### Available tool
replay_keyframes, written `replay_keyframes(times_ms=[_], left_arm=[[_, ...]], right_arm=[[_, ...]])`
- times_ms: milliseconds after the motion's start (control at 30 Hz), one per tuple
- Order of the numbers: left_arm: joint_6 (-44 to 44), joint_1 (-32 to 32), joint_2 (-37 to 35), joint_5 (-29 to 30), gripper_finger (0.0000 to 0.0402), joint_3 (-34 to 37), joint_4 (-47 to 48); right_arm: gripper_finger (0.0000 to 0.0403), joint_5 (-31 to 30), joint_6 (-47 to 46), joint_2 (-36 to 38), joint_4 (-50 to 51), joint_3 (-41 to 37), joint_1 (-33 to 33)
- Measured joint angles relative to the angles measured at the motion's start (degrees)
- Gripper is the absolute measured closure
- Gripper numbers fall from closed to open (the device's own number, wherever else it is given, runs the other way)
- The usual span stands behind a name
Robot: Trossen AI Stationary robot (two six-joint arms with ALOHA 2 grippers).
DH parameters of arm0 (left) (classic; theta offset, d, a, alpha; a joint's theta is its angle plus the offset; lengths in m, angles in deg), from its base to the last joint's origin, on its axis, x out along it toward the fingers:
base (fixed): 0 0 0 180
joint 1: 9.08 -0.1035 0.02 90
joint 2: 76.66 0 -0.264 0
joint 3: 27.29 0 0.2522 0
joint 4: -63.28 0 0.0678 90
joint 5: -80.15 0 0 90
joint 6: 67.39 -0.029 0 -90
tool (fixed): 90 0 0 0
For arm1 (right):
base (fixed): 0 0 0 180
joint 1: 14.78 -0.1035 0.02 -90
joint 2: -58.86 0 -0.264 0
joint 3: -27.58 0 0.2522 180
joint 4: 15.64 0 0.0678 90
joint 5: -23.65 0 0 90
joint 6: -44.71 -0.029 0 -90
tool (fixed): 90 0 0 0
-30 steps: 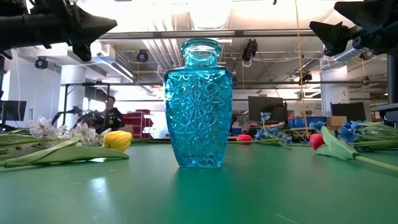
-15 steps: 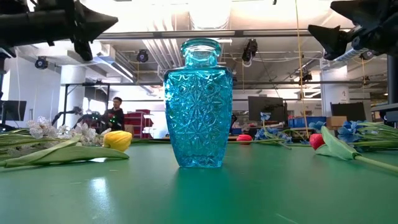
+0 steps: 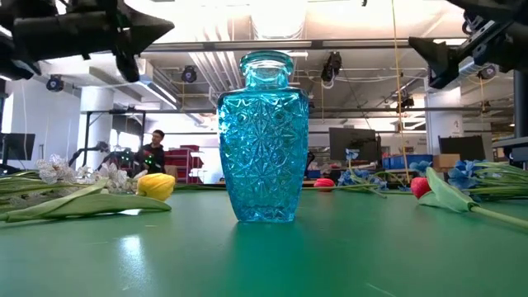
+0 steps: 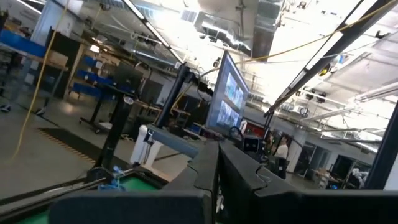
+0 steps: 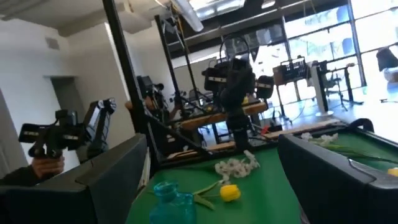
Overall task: Sort flowers into vase by color
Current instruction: Put the bottom white flowers into the violet vase
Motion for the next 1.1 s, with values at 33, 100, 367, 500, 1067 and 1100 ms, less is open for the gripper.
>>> replay_keyframes(times_ms=[33, 100, 367, 500, 1067, 1100], left_arm=[[0.02, 0.00, 0.74, -0.02, 0.0402, -0.82, 0.30], [0.09, 0.00, 2.02, -0.02, 0.0402, -2.75, 1.62], [14.06, 0.00, 2.10, -0.02, 0.0402, -14.49, 31.58], [22.34, 0.35, 2.73, 0.05, 0.0402, -23.81, 59.30], [40.22, 4.39, 14.35, -7.52, 0.0402, -41.78, 108.03], [40.72, 4.85, 14.46, -8.47, 0.0402, -41.78, 108.10]], right_arm=[[0.0049, 0.00, 0.02, -0.17, 2.05, 1.07, 0.02], [0.0049, -0.21, 0.02, -0.65, 7.67, 3.27, 0.02], [0.0049, -2.79, -3.25, -3.44, 34.82, 12.80, 0.02], [0.0049, -4.05, -7.33, -4.66, 34.19, 15.13, 0.02], [0.0049, -7.25, -19.63, -21.14, 34.55, 18.79, 0.02], [0.0049, -6.64, -20.36, -22.02, 34.73, 18.90, 0.02]])
